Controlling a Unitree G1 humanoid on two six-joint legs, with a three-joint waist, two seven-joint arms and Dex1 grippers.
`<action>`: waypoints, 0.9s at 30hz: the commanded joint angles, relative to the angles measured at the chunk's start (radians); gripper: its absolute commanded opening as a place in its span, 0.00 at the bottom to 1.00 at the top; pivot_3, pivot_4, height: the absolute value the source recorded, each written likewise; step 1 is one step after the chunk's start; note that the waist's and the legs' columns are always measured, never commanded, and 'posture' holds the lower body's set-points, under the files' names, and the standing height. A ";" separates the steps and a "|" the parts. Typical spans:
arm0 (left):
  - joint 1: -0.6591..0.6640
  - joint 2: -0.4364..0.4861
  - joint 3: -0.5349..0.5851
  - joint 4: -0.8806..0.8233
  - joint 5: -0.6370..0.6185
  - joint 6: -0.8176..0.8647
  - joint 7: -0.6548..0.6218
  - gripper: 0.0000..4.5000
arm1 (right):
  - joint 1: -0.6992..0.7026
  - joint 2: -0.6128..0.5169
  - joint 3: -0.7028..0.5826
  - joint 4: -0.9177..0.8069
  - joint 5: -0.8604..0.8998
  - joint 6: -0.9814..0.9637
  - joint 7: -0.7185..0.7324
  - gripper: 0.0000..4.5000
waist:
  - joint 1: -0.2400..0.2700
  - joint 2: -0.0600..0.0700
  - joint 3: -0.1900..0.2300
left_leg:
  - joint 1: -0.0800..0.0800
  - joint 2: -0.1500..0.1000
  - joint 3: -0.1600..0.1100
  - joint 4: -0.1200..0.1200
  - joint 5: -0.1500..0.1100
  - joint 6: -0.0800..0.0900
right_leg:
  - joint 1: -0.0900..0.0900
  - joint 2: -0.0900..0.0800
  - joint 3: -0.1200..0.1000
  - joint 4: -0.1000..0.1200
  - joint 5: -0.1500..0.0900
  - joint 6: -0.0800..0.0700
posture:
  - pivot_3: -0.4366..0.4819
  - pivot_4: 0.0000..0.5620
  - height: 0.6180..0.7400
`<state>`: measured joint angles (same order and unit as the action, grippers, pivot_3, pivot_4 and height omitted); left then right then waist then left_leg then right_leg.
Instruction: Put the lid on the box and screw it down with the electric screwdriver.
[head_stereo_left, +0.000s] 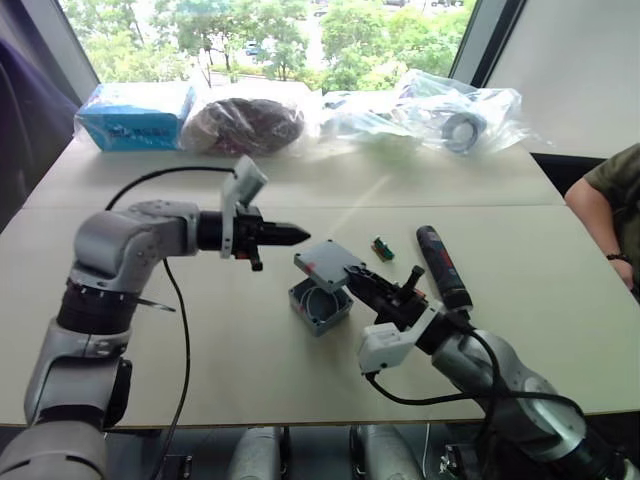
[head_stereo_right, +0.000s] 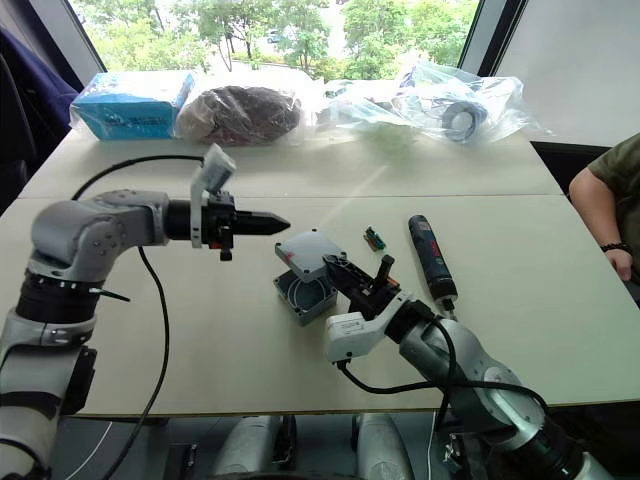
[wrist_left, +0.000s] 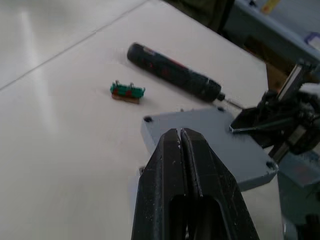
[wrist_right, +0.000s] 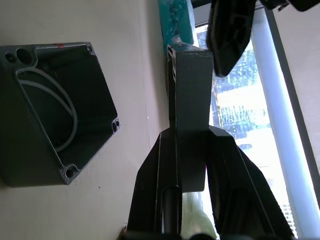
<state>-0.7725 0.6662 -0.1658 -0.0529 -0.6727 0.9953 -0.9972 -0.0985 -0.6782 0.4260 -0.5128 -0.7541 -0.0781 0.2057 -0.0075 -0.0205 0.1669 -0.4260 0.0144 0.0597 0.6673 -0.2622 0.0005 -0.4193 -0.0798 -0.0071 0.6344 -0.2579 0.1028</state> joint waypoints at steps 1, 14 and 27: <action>-0.023 0.000 -0.041 0.000 0.050 -0.066 -0.057 0.01 | 0.017 0.027 -0.005 -0.004 -0.065 -0.040 -0.009 0.04 | 0.001 0.000 0.000 | 0.000 0.000 0.000 0.000 0.000 0.000 | 0.000 -0.001 0.000 0.000 0.000 0.000 | 0.48 0.27 1.00; -0.031 -0.040 -0.129 0.128 0.204 -0.196 -0.148 0.01 | 0.056 0.045 -0.023 0.061 -0.138 -0.149 0.009 0.04 | -0.003 0.000 0.000 | 0.000 -0.001 0.000 0.000 -0.001 0.003 | 0.000 0.000 0.000 0.000 0.000 0.000 | 0.48 0.27 1.00; 0.008 -0.047 -0.166 0.109 0.282 -0.228 -0.178 0.01 | 0.070 0.074 -0.040 0.092 -0.182 -0.149 0.049 0.04 | -0.002 0.000 0.000 | 0.001 -0.001 -0.001 0.001 -0.002 0.004 | 0.002 0.000 0.000 0.001 0.000 0.000 | 0.48 0.27 1.00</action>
<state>-0.7662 0.6167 -0.3141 0.0748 -0.4047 0.7775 -1.1615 -0.0368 -0.6078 0.4032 -0.4274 -0.9299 -0.2318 0.2438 -0.0093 -0.0205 0.1666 -0.4242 0.0136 0.0588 0.6684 -0.2641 0.0043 -0.4166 -0.0799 -0.0075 0.6350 -0.2579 0.1030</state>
